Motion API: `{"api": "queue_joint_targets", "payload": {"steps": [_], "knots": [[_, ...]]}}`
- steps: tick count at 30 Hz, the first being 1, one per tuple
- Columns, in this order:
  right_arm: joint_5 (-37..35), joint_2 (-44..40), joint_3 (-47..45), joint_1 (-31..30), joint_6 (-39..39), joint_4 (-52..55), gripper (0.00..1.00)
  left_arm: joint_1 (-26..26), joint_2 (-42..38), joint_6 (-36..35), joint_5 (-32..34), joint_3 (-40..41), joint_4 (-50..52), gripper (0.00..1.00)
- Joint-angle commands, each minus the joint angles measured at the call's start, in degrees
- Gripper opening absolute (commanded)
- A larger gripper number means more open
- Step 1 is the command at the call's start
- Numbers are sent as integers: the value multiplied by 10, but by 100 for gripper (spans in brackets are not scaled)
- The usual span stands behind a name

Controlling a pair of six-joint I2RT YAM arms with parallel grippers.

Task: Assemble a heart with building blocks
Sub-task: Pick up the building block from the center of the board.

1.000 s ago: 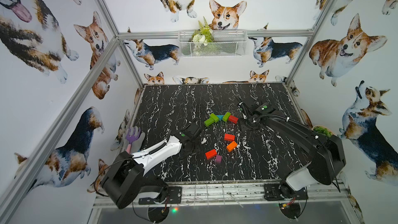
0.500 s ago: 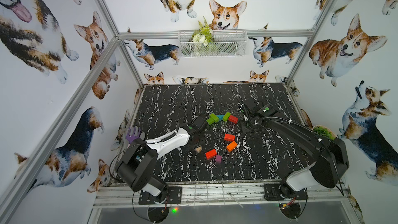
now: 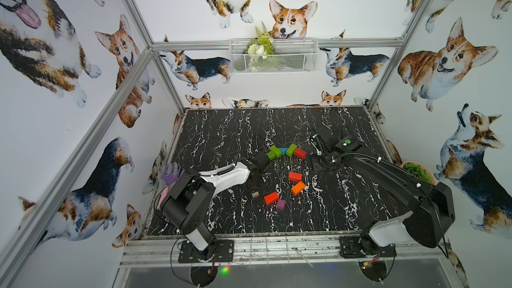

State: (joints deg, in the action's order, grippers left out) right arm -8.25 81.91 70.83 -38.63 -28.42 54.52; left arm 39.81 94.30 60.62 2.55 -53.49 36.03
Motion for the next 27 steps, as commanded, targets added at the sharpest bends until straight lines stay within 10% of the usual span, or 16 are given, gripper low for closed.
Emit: {"api": "queue_joint_targets", "payload": {"steps": [1,9,19,27], "knots": [[6,-6,-5,0,-13,3,59,0,4,16,-6,-15,-14,16],[8,-13,-17,-10,-20,-3,59,16,53,36,-36,-58,-54,13],[12,84,68,-106,-48,-18,62,8,-43,5,14,-59,27,63],[34,258,194,-193,-74,-33,70,-151,-252,-66,15,52,80,63]]}}
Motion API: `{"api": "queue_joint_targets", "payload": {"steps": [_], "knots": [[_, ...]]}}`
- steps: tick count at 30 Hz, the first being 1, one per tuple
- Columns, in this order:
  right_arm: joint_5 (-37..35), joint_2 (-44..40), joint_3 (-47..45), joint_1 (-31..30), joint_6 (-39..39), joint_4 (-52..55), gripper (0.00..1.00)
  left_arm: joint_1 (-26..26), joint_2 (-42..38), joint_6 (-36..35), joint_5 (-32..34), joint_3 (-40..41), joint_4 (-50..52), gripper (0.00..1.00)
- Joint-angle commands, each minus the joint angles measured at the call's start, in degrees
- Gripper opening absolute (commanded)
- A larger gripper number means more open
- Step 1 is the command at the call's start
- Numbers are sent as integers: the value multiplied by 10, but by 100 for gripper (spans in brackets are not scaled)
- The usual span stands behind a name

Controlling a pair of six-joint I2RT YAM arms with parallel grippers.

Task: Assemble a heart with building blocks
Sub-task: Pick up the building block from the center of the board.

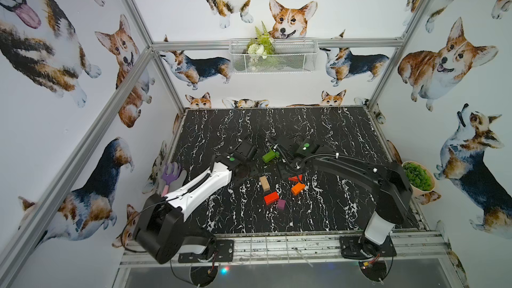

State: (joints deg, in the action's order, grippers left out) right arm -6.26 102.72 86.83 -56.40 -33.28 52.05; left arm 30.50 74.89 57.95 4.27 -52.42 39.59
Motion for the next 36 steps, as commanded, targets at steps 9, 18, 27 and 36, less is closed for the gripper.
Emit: {"api": "queue_joint_targets", "payload": {"steps": [9,18,27,36], "knots": [[22,176,111,-48,-6,13,64,-175,-139,-107,-71,132,24,59],[26,234,152,-56,10,32,64,-177,-128,-114,-95,136,5,58],[-2,233,168,-44,68,52,20,-177,-108,-119,-102,131,-11,57],[18,174,104,33,169,35,10,-176,-83,-116,-116,116,-39,56]]}}
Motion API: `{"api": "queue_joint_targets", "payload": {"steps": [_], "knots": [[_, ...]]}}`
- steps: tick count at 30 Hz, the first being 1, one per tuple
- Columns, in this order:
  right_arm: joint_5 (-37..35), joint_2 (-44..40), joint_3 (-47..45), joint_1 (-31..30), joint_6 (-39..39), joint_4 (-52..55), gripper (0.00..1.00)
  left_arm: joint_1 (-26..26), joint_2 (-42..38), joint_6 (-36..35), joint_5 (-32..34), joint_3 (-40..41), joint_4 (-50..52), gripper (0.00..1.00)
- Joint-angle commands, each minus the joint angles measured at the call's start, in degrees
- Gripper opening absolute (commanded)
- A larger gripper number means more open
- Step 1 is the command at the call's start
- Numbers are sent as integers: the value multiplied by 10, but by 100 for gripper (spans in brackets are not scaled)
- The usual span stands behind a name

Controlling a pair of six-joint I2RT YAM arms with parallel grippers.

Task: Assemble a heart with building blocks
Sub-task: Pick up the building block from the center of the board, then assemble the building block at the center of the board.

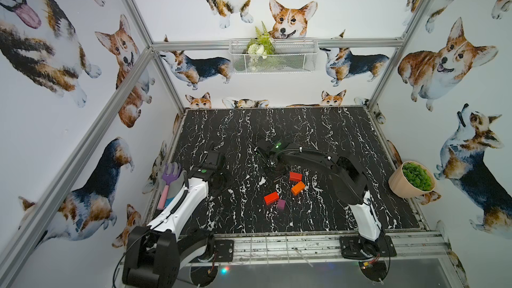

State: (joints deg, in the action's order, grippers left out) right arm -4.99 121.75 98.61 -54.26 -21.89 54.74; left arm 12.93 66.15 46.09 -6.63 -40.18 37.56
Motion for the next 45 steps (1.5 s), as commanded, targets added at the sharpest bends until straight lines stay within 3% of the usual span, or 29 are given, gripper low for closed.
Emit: {"api": "queue_joint_targets", "payload": {"steps": [1,23,45], "knots": [[3,-19,-15,14,61,10,10,-1,5,3,-8,-7,-22,56],[3,83,109,31,89,41,12,0,72,-1,-33,16,-72,54],[3,99,121,41,81,37,15,0,62,0,-29,25,-70,54]]}}
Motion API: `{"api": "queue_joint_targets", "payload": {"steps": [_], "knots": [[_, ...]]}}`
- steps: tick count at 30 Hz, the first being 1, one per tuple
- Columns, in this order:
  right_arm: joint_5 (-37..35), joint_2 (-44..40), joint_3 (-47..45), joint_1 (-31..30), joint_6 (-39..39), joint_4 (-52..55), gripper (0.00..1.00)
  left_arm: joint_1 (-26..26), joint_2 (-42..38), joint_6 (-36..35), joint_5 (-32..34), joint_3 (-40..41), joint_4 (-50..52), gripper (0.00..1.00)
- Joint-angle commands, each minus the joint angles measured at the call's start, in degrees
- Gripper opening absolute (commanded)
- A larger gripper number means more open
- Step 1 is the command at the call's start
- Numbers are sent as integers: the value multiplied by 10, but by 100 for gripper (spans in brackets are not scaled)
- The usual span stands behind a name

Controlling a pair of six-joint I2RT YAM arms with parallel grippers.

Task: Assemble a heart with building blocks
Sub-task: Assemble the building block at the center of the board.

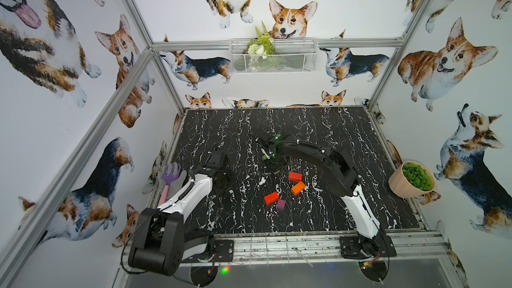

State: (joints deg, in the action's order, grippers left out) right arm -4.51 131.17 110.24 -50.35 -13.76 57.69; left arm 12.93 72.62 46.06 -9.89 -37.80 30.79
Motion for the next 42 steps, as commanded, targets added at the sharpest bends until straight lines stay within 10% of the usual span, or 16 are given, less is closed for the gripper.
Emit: {"api": "queue_joint_targets", "payload": {"steps": [1,25,42], "knots": [[1,6,5,2,-1,7,15,-1,-3,0,3,2,-2,54],[1,20,22,8,-7,12,18,0,0,-1,0,6,-5,54],[-13,-77,-24,7,-27,-3,60,0,-9,3,-2,3,-1,54]]}}
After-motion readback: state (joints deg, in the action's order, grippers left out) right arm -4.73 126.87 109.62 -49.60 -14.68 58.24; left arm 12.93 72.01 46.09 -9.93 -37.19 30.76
